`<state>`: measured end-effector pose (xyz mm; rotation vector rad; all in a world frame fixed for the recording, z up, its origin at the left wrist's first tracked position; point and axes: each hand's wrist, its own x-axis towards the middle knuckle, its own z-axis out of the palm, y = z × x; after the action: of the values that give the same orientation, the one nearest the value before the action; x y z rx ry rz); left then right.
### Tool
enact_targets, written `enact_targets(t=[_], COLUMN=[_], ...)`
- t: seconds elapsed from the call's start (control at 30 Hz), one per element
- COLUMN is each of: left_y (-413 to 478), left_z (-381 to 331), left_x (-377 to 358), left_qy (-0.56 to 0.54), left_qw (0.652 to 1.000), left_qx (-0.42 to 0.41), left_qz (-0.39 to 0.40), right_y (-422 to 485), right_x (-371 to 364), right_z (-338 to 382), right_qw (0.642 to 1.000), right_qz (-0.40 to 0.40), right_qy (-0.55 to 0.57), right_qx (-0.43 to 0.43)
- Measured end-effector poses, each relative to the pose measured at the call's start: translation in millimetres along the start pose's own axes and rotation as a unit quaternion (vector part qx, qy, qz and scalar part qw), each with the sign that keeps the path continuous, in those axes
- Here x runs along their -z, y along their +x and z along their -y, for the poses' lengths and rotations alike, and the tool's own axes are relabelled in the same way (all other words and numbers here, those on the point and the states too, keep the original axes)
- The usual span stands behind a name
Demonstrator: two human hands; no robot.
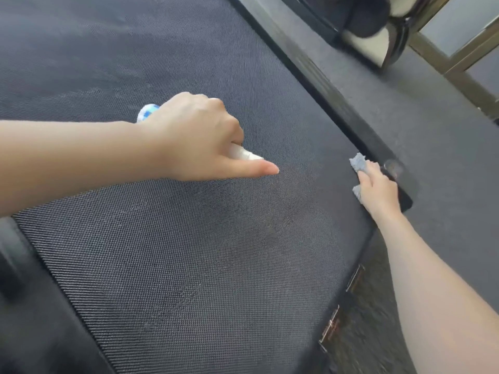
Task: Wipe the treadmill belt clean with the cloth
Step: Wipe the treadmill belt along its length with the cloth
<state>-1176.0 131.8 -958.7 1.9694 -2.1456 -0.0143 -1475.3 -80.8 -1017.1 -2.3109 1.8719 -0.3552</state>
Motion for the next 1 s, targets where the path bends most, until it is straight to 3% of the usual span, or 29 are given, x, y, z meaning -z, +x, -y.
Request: enact_targets(t=[0.2,0.5,0.73,1.0], left_y=[-6,-30,-45,-53], left_z=[-14,-19,-19,-30], left_x=[11,31,42,46], left_qy=[-0.008,-0.005,0.001,0.004], left_qw=[1.0,0.999,0.999,0.998], left_qx=[-0.022,-0.032,-0.026,-0.043], left_qz=[0.001,-0.018,-0.028,-0.034], right_y=[-45,-120,-183,-261], right_x=[0,-14,-22,-26], right_z=[23,70,106,141], right_qw=[0.999,0.985,0.957,0.896], right_qz=[0.012,0.028,0.059,0.103], right_qy=[0.024,0.081,0.125,0.134], right_qx=[0.026,0.147,0.255,0.41])
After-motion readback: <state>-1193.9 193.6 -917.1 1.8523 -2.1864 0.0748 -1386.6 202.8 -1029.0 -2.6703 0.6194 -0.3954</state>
